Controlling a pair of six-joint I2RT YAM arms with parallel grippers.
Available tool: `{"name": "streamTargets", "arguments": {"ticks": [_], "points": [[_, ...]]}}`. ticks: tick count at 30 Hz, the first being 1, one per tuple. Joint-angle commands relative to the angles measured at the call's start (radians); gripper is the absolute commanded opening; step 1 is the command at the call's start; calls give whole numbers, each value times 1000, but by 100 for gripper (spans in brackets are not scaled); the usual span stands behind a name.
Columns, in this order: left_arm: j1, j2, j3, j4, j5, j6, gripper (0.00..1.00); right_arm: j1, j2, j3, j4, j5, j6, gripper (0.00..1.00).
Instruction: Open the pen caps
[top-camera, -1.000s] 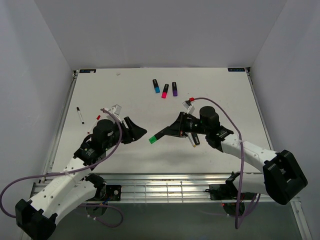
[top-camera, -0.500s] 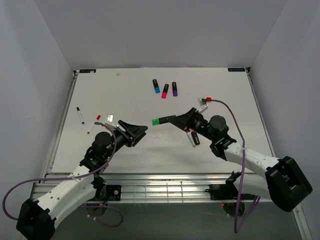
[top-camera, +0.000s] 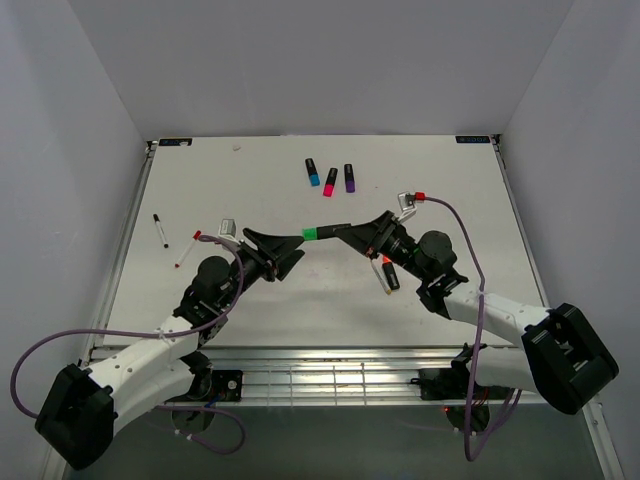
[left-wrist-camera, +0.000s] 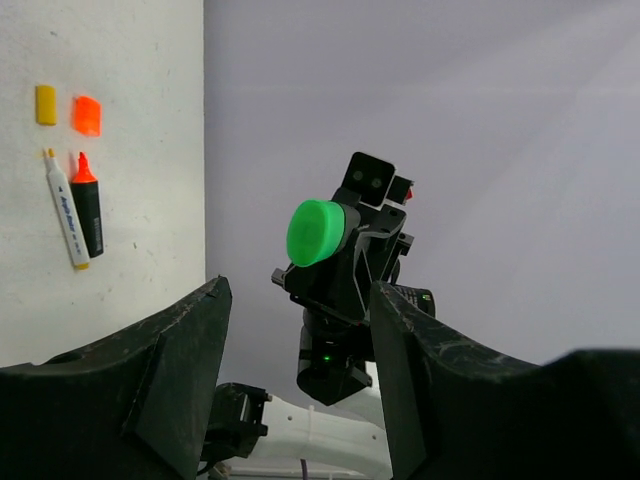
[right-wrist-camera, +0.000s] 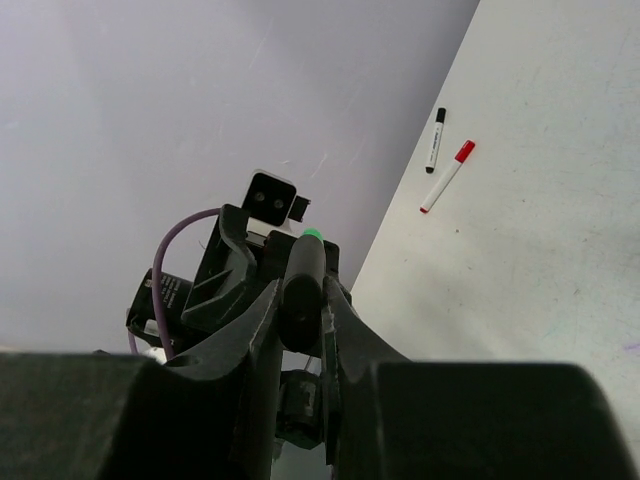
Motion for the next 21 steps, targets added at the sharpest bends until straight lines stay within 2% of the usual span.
{"name": "streamTargets", "arguments": {"ticks": [1,9,21], "points": [[-3,4,21,90,-19,-43,67,3,5,68,16,-24,-50,8],[-5,57,47,132,-6,-82,66,10,69,39,116,-101,-26,8],[-8,105,72,178,-66,-134,61,70,73,-4,69,-114,-130,8]]}}
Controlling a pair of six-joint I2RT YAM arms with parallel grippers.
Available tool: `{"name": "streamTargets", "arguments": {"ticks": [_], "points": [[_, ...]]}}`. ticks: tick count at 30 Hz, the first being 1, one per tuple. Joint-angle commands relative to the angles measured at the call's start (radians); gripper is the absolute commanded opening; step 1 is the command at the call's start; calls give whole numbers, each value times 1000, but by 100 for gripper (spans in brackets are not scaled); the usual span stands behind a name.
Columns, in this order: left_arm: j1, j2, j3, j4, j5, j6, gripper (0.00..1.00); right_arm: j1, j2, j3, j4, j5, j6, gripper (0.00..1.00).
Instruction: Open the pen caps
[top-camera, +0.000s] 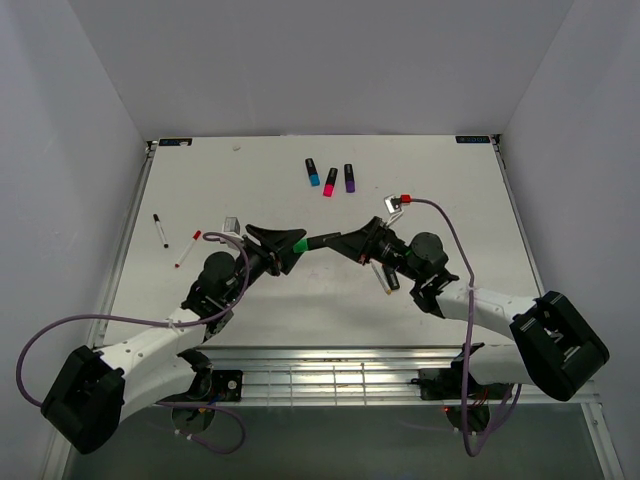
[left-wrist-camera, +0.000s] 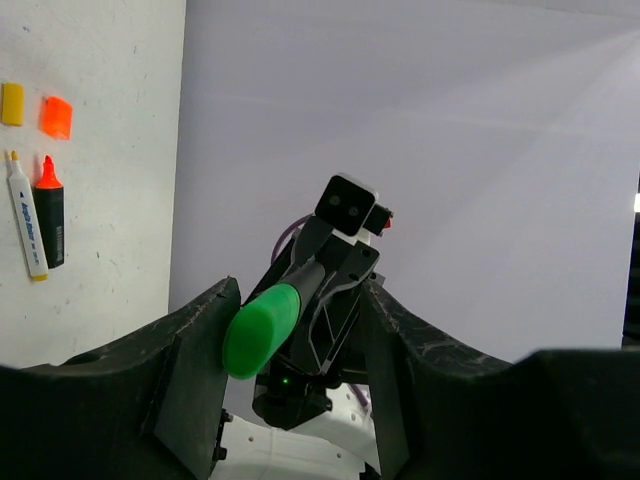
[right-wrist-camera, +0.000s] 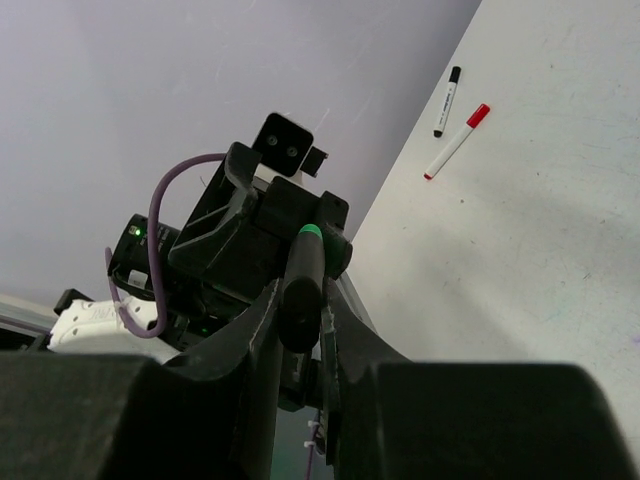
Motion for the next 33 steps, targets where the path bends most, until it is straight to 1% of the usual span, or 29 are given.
{"name": "streamTargets", "arguments": {"ticks": [1,5,10,14,15,24,28,31,33], "points": [[-3,5,58,55,-48,-26,61,47,-6,-23,7,-33,-83,8],[-3,37,84,66,-51,-43,59,86,-3,-47,-4,-22,-116,8],[-13,66,103,89,-68,-62,56,147,46,-41,45,-20,-136,8],[-13,59,111,93,-71,-62,56,193,87,-12,59,-20,-140,8],[-13,56,111,93,-107,-60,56,211,100,-9,62,-20,-140,8],[-13,54,117,98,-124,-43,55,325,107,-38,90,12,-163,8],[-13,57,127,105,-103,-22,54,333,104,-46,101,29,-162,8],[-13,30,126,102,-88,33,56,331,74,-39,55,62,-179,8],[-13,11,121,76,-48,64,57,331,46,-38,38,76,-189,8]]}}
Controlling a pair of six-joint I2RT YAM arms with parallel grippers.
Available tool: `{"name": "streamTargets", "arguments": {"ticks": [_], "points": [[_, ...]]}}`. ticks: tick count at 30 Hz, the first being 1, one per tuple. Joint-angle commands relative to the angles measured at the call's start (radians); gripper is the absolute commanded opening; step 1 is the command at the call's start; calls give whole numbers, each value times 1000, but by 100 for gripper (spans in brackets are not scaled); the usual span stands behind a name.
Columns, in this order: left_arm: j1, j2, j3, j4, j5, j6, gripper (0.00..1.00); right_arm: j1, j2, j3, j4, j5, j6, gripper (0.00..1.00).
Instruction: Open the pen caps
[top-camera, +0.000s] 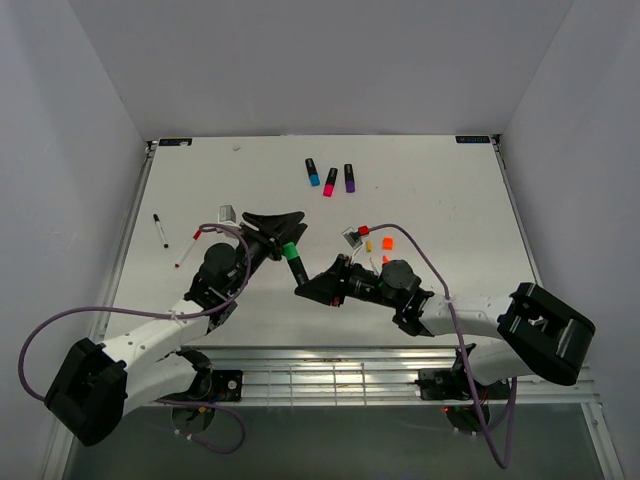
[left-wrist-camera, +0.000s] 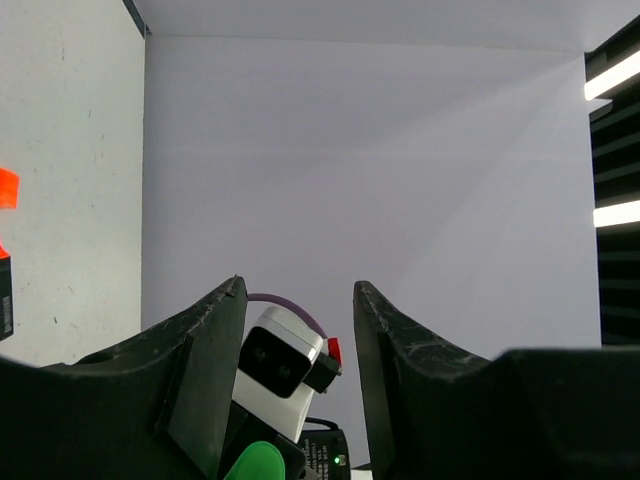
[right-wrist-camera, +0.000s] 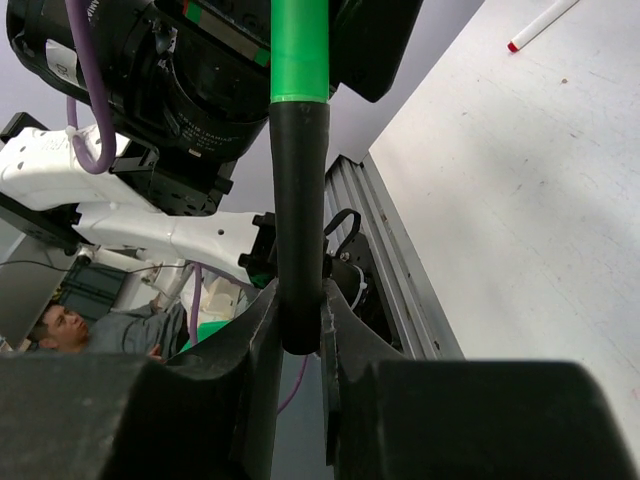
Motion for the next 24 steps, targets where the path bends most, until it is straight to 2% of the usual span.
{"name": "streamTargets", "arguments": {"ticks": [1,5,10,16,20,24], "points": [[-5,-73,33,17,72,86,57,8,-49,-2,-72,43,-55,8],[-4,-136,-7,-37,146,196,59,-5,-107,-12,-112,70,-77,8],[-5,-223,-114,-37,177,247,61,-43,-161,-33,-132,72,-81,8],[-5,-171,-136,18,298,275,61,-69,-150,5,-135,57,-81,8],[-5,-134,-154,78,341,270,58,-72,-121,27,-121,55,-78,8],[-5,-136,-185,103,336,259,50,-72,-103,51,-116,47,-75,8]]}}
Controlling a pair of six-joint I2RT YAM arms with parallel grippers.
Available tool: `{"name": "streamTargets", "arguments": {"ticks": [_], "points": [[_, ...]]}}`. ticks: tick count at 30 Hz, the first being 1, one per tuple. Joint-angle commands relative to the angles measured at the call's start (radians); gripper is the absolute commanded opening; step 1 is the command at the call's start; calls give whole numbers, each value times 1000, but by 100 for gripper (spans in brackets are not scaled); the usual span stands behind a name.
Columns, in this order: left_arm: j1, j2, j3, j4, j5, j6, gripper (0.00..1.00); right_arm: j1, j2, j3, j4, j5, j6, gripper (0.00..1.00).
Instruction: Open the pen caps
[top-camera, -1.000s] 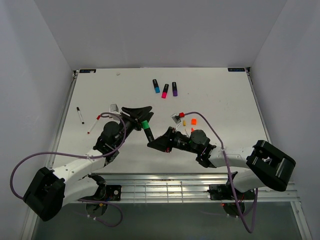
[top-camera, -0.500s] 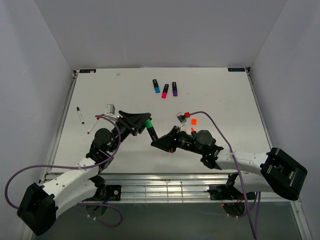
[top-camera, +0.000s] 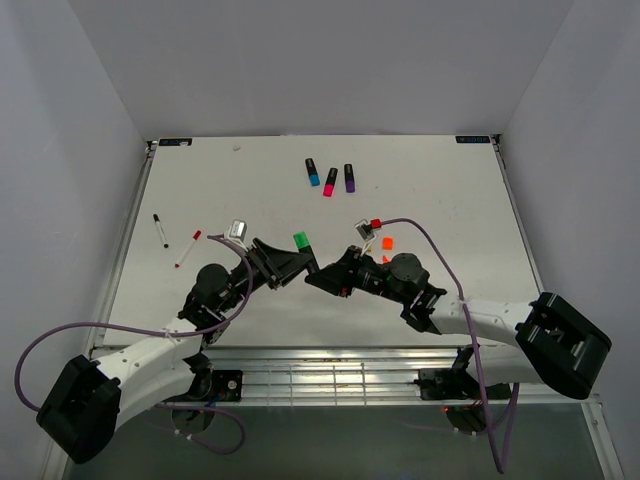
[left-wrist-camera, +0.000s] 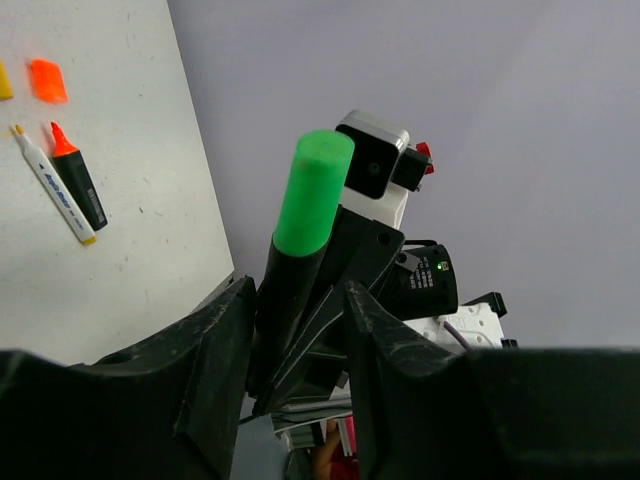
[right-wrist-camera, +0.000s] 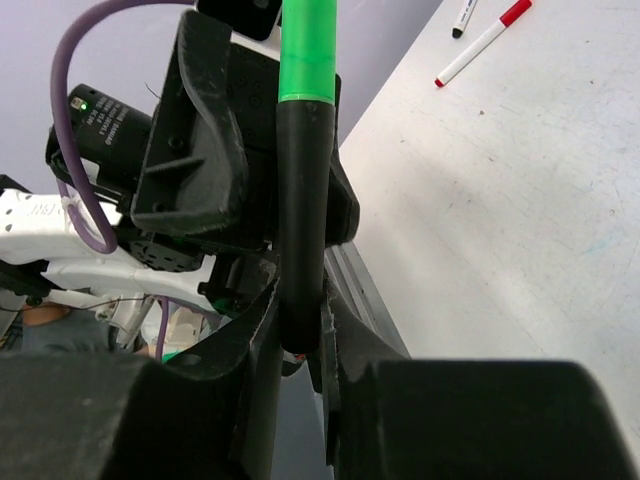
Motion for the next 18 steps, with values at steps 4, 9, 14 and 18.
{"name": "streamTargets", "arguments": {"ticks": [4,9,14,18], "points": [[-5,5,-33,110,42,-6,43,-5,18,60,62,5,-11,8],[-5,23,-42,146,52,-19,39,-9,26,63,68,-18,-5,8],[-5,63,-30,202,71,-28,29,-11,44,68,48,-58,6,8],[-5,103,-27,270,79,-35,29,-11,79,81,60,-118,23,8]]}}
